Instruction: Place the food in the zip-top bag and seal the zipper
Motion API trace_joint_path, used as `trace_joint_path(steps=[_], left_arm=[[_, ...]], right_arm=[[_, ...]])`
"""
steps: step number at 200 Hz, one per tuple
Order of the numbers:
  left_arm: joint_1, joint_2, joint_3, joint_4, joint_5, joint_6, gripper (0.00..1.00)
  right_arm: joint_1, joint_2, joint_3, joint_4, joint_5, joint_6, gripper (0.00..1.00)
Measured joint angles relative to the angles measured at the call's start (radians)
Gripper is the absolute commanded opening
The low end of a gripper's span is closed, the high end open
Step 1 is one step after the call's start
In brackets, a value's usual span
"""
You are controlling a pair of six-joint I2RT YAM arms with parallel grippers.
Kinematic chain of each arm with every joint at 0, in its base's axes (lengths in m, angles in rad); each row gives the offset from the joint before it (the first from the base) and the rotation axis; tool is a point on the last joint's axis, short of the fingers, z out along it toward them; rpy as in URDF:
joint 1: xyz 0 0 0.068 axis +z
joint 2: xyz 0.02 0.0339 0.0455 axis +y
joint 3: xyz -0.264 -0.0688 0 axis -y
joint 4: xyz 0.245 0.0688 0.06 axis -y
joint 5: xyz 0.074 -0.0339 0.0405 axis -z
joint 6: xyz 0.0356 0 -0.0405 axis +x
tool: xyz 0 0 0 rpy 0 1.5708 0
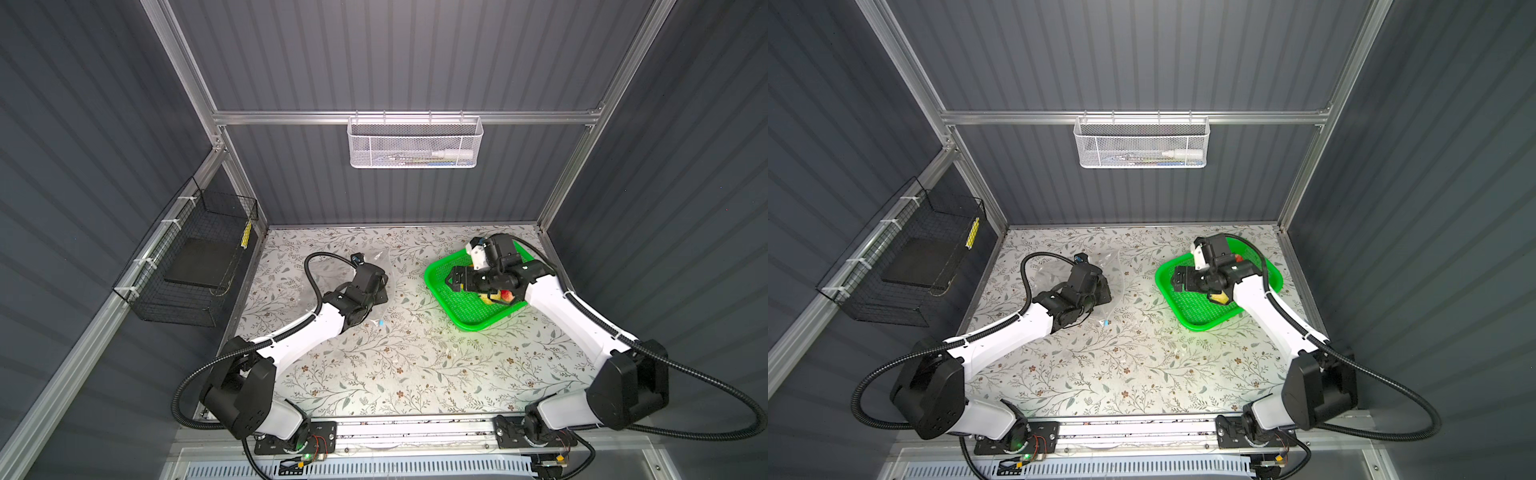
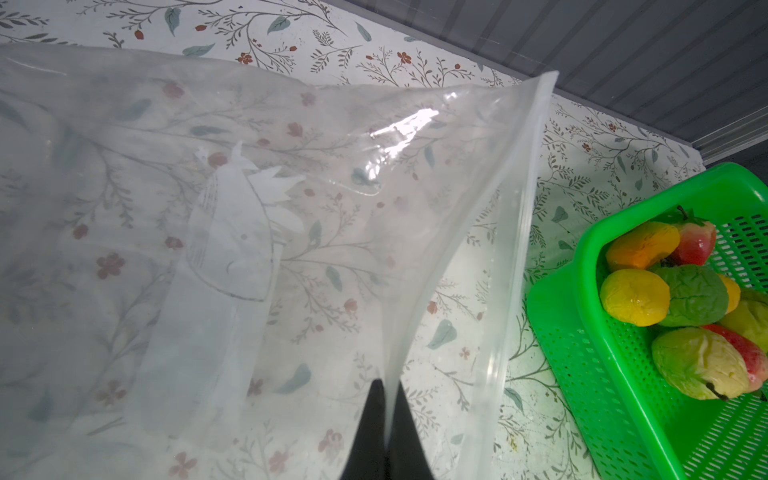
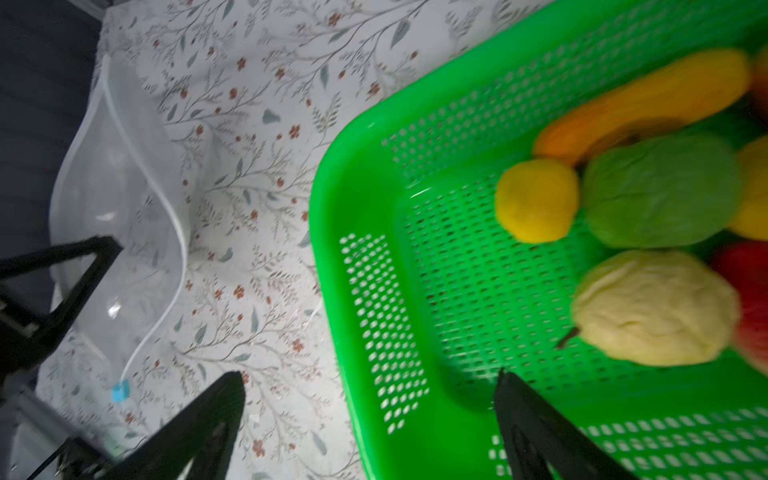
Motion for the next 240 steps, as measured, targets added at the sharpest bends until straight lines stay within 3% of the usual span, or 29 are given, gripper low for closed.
trace_joint_path(steps=[75, 135, 240], left_arm=[[0.0, -0.015, 0.0, 0.0, 0.007, 0.003, 0.0], [0.0, -0.015, 0.0, 0.0, 0.011, 0.004, 0.0], [0.0, 0.004, 0.014, -0.003, 0.021, 0.011, 0.0]], right_arm=[[-0.168, 0.27, 0.259, -0.126, 0.181, -0.161, 0.85], [-0.185, 0.426, 0.346, -0.178, 0.205, -0.248, 0.84], [-0.19, 0.55, 0.372, -0.186, 0.219, -0.306, 0.83]])
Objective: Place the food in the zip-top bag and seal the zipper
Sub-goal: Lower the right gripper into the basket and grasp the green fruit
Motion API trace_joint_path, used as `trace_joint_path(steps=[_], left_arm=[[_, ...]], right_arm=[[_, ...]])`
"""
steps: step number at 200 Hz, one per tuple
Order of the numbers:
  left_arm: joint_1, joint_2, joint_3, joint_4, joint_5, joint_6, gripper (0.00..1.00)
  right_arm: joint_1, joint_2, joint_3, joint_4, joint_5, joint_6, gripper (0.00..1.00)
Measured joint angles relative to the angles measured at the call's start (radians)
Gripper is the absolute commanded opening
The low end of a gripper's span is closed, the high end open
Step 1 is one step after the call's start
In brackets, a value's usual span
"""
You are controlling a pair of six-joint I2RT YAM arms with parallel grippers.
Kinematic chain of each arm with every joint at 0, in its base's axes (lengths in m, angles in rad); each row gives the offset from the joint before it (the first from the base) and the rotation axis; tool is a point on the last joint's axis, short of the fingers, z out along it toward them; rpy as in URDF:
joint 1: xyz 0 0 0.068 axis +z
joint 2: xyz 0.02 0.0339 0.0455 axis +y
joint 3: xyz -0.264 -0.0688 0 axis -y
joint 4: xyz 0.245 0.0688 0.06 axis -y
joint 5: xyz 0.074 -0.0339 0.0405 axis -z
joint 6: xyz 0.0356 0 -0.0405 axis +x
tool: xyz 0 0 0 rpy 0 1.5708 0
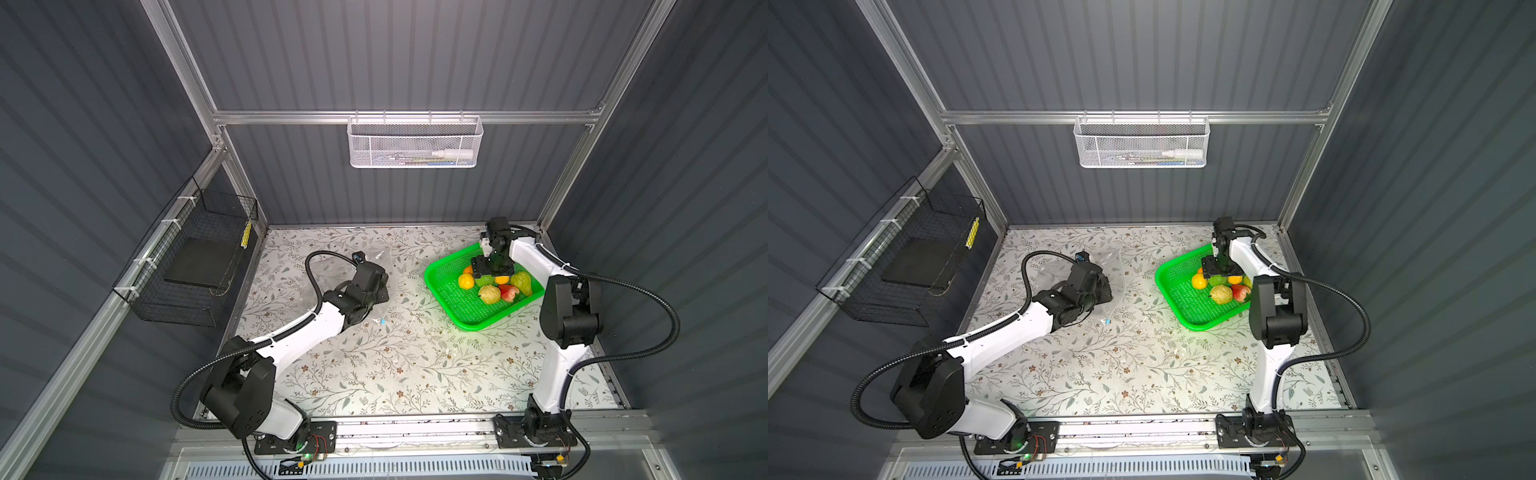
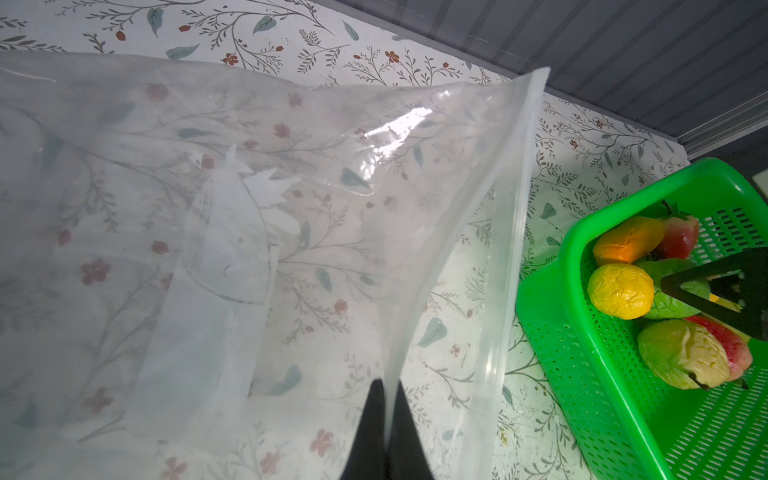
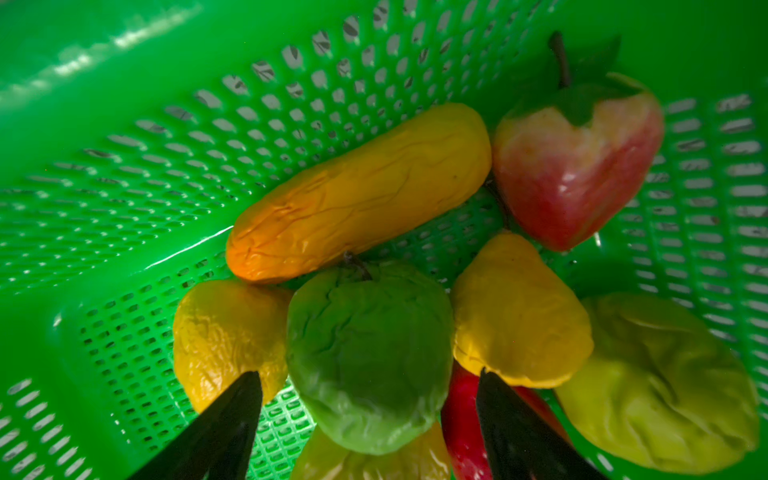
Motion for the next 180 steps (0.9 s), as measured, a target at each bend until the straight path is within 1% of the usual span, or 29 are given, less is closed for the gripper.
trace_joint_path(steps=[46, 88, 105, 139, 158, 180], left_arm=[[0.0, 0.0, 0.004, -0.005, 0.0, 0.0, 0.0], [0.0, 0.002, 0.015, -0.005, 0.0, 0.0, 0.0], [0.0, 0.002, 0.015, -0.006, 0.0, 0.0, 0.0], [0.0, 0.002, 0.016, -0.005, 0.0, 0.0, 0.0], [0.0, 0.002, 0.016, -0.006, 0.0, 0.0, 0.0], [0.0, 0.002, 0.016, -0.006, 0.001, 0.0, 0.0]], right_arm=[[0.0, 0.029, 0.0, 0.002, 0.001, -0.001, 0.82], [0.0, 0.029, 0.0, 0.014, 0.003, -0.004, 0.78], [0.0, 0.029, 0.0, 0.016, 0.003, -0.004, 0.78], [0.0, 0.033, 0.0, 0.017, 0.002, -0.004, 0.81], [0.0, 0.04, 0.001, 0.018, 0.002, -0.004, 0.78], [0.0, 0.051, 0.002, 0.018, 0.003, -0.007, 0.68]])
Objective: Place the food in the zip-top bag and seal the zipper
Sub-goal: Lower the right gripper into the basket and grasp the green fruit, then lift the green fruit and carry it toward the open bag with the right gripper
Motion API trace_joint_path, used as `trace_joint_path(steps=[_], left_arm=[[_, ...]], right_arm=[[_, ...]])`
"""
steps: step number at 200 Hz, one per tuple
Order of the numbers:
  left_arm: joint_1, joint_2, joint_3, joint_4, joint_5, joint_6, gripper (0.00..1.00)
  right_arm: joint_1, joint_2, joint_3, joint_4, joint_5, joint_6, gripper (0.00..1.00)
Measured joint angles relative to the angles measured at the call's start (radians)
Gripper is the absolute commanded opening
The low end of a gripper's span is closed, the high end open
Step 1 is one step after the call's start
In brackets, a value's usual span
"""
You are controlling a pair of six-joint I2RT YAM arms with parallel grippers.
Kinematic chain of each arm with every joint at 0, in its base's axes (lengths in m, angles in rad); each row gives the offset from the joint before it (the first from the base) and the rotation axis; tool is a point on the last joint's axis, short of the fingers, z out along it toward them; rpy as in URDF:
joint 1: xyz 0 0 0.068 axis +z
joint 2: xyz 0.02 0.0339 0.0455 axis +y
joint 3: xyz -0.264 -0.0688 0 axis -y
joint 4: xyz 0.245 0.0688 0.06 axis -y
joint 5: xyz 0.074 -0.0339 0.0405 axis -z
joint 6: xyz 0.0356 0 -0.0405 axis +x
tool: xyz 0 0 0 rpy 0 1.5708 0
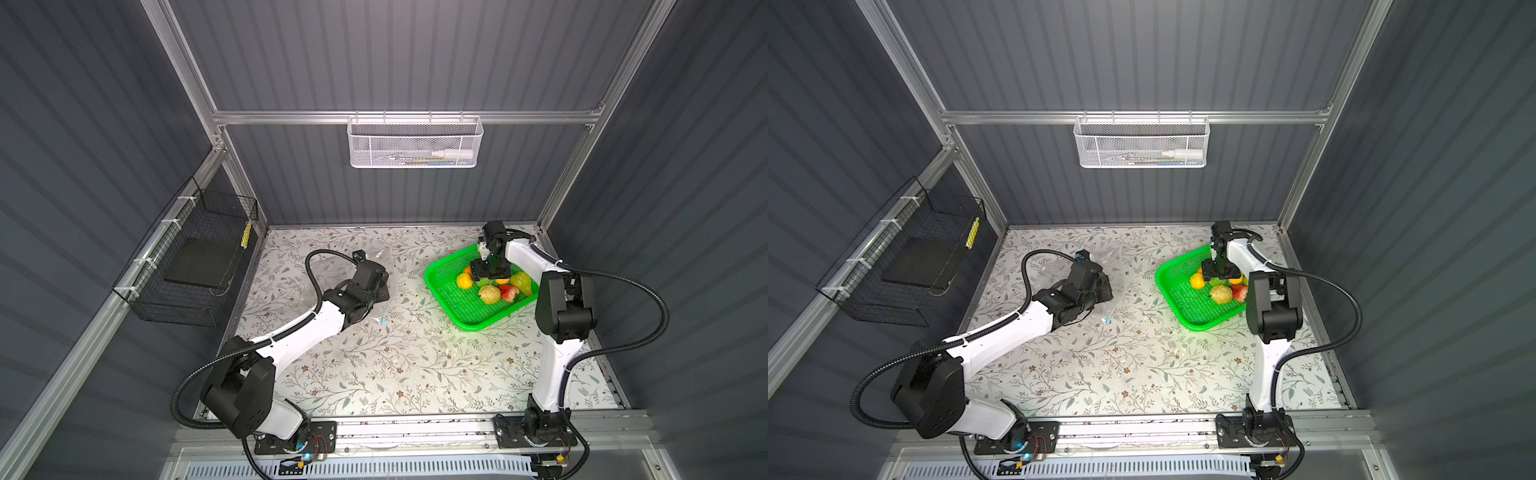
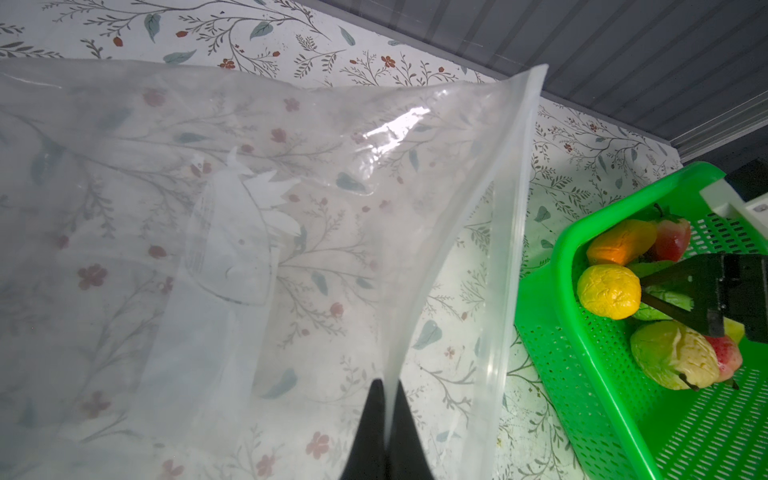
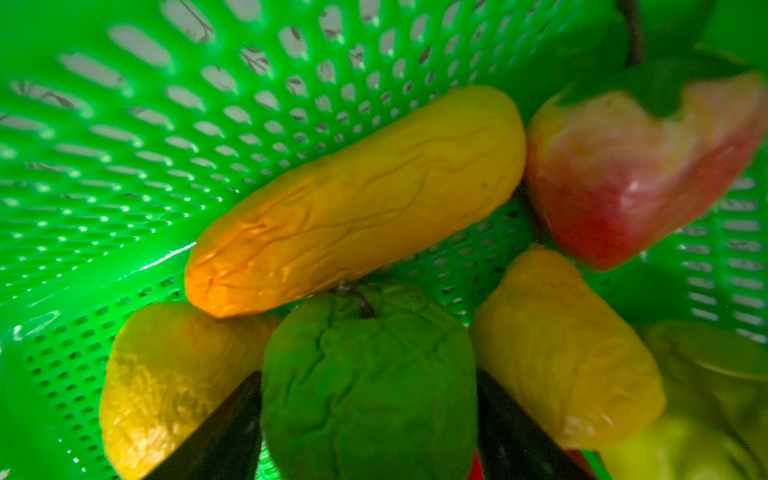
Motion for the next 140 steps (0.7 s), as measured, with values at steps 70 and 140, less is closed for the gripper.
trace_joint_path(steps=[70, 140], left_arm=[[0.005, -0.008, 0.0, 0.0, 0.035, 0.0, 0.0], [0.011, -0.018, 0.0, 0.018, 0.095, -0.002, 0.0]], right_arm=[[-0.002, -0.045, -0.008, 0.003, 0.001, 0.018, 0.58], [0.0, -0.417, -0.058, 0.055, -0.058, 0.073, 0.57]])
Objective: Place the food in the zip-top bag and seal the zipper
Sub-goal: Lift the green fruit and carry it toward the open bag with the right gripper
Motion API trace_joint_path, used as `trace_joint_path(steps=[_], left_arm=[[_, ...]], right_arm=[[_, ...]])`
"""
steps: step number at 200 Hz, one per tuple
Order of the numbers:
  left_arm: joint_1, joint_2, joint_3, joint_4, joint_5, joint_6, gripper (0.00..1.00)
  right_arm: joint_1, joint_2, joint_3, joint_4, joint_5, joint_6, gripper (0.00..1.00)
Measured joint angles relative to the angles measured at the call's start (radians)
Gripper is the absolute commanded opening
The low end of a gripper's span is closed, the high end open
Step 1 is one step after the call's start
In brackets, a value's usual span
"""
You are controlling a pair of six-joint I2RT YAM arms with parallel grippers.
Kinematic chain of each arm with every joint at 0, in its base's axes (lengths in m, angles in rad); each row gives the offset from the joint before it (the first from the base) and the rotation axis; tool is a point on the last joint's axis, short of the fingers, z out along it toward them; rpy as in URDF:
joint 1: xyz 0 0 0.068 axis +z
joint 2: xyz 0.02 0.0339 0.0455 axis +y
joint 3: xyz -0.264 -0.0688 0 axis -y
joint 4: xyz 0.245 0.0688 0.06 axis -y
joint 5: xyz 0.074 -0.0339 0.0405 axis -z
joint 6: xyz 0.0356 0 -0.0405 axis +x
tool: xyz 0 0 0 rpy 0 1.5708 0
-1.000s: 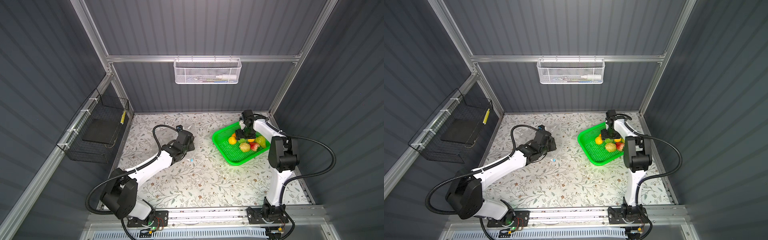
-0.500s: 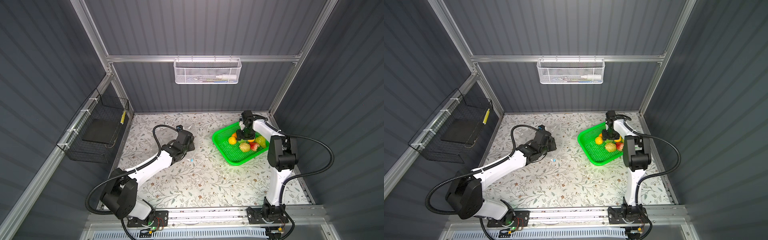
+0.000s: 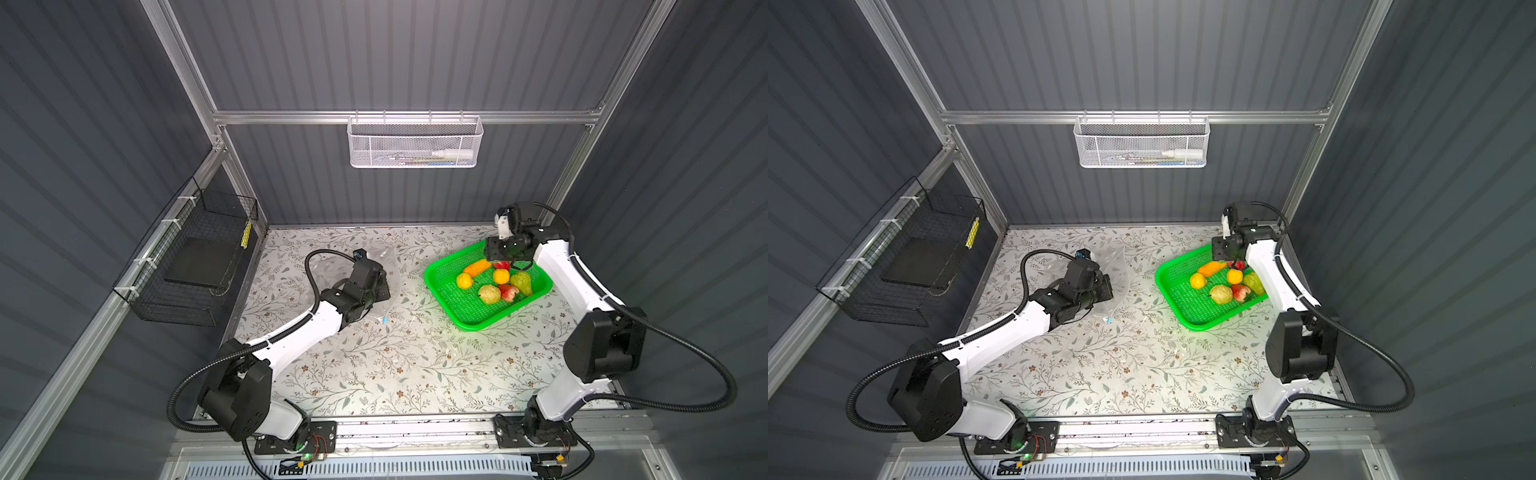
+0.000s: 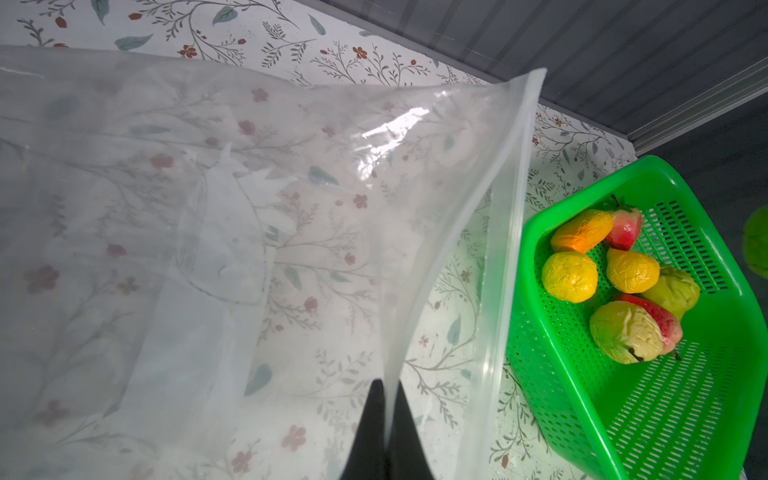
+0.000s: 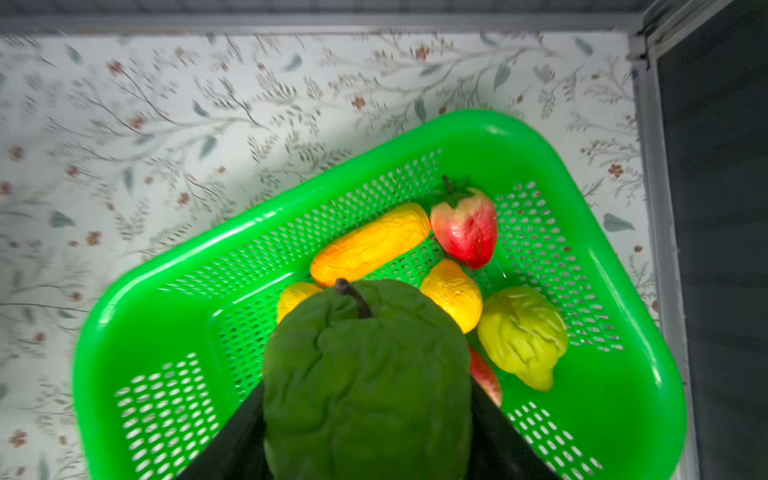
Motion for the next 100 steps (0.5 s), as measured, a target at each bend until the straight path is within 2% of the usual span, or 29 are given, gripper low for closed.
trace_joint_path(steps=[33, 66, 100], left_arm=[[0.006, 0.0, 0.0, 0.029, 0.037, -0.009, 0.0], [0.018, 0.0, 0.0, 0.061, 0.082, -0.018, 0.0], [0.033, -0.006, 0.0, 0.077, 0.124, -0.024, 0.0]], right_arm=[[0.043, -0.092, -0.056, 0.055, -0.111, 0.047, 0.57], [0.17, -0.13, -0.153, 0.16, -0.244, 0.13, 0.55], [0.291, -0.131, -0.238, 0.357, -0.408, 0.264, 0.54]])
